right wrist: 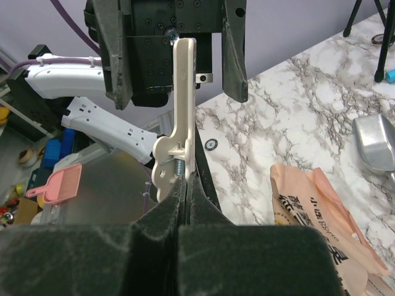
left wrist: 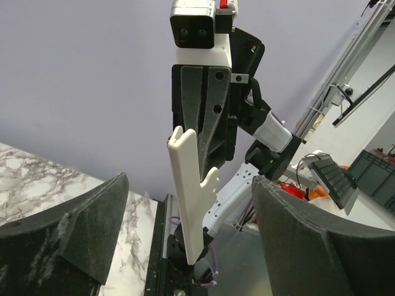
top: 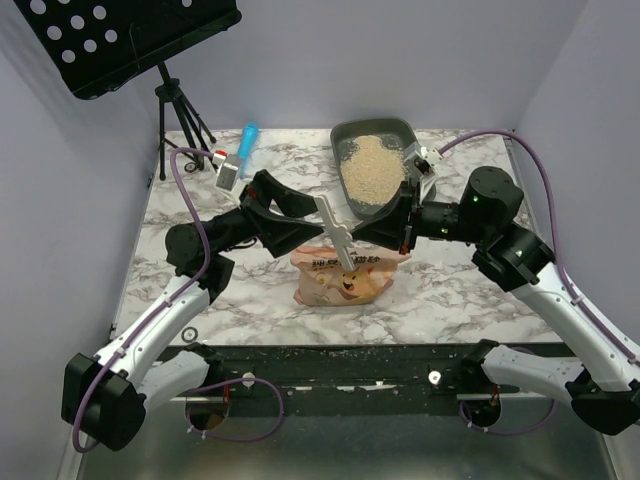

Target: Fill the litter box with clean litter

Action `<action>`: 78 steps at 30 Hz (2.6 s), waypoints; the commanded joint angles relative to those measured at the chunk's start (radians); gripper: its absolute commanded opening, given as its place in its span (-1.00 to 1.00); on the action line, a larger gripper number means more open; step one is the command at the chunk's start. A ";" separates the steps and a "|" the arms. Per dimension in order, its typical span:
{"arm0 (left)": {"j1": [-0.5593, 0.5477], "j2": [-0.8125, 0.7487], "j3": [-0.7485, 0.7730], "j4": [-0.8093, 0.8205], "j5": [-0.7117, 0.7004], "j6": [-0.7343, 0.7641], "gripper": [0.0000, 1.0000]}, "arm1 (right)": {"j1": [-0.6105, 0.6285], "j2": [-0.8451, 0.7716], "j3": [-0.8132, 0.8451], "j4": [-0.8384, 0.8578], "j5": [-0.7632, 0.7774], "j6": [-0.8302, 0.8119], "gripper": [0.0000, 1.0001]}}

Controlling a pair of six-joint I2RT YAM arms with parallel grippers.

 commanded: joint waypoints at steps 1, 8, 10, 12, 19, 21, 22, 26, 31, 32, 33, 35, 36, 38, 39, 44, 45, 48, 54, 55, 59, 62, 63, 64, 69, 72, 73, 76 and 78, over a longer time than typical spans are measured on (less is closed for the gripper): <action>0.006 0.012 0.013 0.055 0.033 -0.012 0.69 | -0.002 0.000 -0.020 0.072 -0.032 0.030 -0.99; 0.008 0.019 0.018 0.078 0.038 -0.023 0.31 | -0.002 0.001 -0.039 0.085 -0.031 0.033 -0.99; 0.006 0.021 0.016 0.087 0.029 -0.021 0.22 | -0.002 0.000 -0.043 0.086 -0.032 0.034 -0.99; 0.008 0.022 0.016 0.113 0.021 -0.027 0.07 | -0.002 0.001 -0.048 0.088 -0.032 0.033 -0.99; 0.008 0.042 0.019 0.176 0.022 -0.052 -0.41 | -0.002 0.001 -0.059 0.097 -0.038 0.043 -0.99; 0.008 0.050 0.018 0.202 0.030 -0.067 -0.64 | -0.002 0.001 -0.060 0.102 -0.041 0.045 -0.99; 0.008 0.056 0.016 0.219 0.033 -0.075 -0.79 | -0.002 0.000 -0.060 0.105 -0.041 0.048 -0.99; 0.006 0.065 0.018 0.252 0.045 -0.093 -1.00 | -0.002 0.007 -0.059 0.092 -0.048 0.048 -0.72; 0.006 0.047 0.024 0.209 0.068 -0.069 -1.00 | -0.004 -0.023 -0.031 0.016 0.001 -0.018 0.12; 0.006 0.039 0.022 0.177 0.072 -0.054 -1.00 | -0.004 -0.031 -0.019 -0.003 0.005 -0.042 0.21; 0.008 0.033 0.019 0.157 0.070 -0.035 -1.00 | -0.004 -0.036 -0.007 -0.024 0.003 -0.064 0.26; 0.008 0.019 0.011 0.129 0.073 -0.015 -1.00 | -0.004 -0.048 0.013 -0.068 0.011 -0.105 0.28; 0.008 0.015 0.008 0.118 0.075 -0.010 -1.00 | -0.004 -0.054 0.018 -0.087 0.012 -0.124 0.28; 0.008 0.006 0.005 0.100 0.079 0.000 -1.00 | -0.004 -0.077 0.021 -0.108 0.026 -0.157 0.28; 0.008 -0.001 0.007 0.080 0.085 0.012 -1.00 | -0.004 -0.091 0.019 -0.115 0.031 -0.168 0.28; 0.008 -0.011 0.022 0.012 0.098 0.048 -1.00 | -0.004 -0.091 0.035 -0.122 -0.040 -0.176 0.32; 0.008 -0.010 0.024 0.014 0.098 0.046 -1.00 | -0.004 -0.079 0.041 -0.124 -0.055 -0.168 0.33; 0.008 -0.010 0.030 0.012 0.101 0.040 -1.00 | -0.004 -0.042 0.058 -0.122 -0.066 -0.148 0.36; 0.008 -0.019 0.034 0.005 0.102 0.042 -1.00 | -0.004 0.025 0.061 -0.086 -0.095 -0.125 0.35; 0.008 -0.019 0.036 0.003 0.102 0.042 -1.00 | -0.004 0.036 0.062 -0.079 -0.106 -0.124 0.35; 0.006 -0.013 0.045 -0.008 0.111 0.043 -1.00 | -0.002 0.058 0.052 -0.037 -0.146 -0.093 0.34; 0.008 -0.010 0.047 -0.015 0.113 0.049 -1.00 | -0.004 0.062 0.047 -0.021 -0.163 -0.078 0.33; 0.008 -0.010 0.048 -0.018 0.113 0.051 -1.00 | -0.002 0.064 0.045 -0.020 -0.164 -0.076 0.33; 0.008 -0.011 0.048 -0.018 0.110 0.052 -1.00 | -0.002 0.067 0.045 -0.020 -0.166 -0.075 0.33; 0.008 0.001 0.056 -0.014 0.110 0.051 -1.00 | -0.002 0.078 0.036 -0.007 -0.178 -0.064 0.32; 0.008 0.009 0.056 0.005 0.111 0.036 -1.00 | -0.002 0.085 0.033 0.002 -0.179 -0.056 0.30; 0.008 0.009 0.057 0.006 0.111 0.033 -1.00 | -0.002 0.088 0.032 0.003 -0.179 -0.055 0.29; 0.008 0.010 0.057 0.005 0.110 0.034 -1.00 | -0.002 0.093 0.029 0.008 -0.181 -0.052 0.28; 0.008 0.013 0.059 0.005 0.113 0.033 -1.00 | -0.002 0.101 0.027 0.011 -0.192 -0.049 0.20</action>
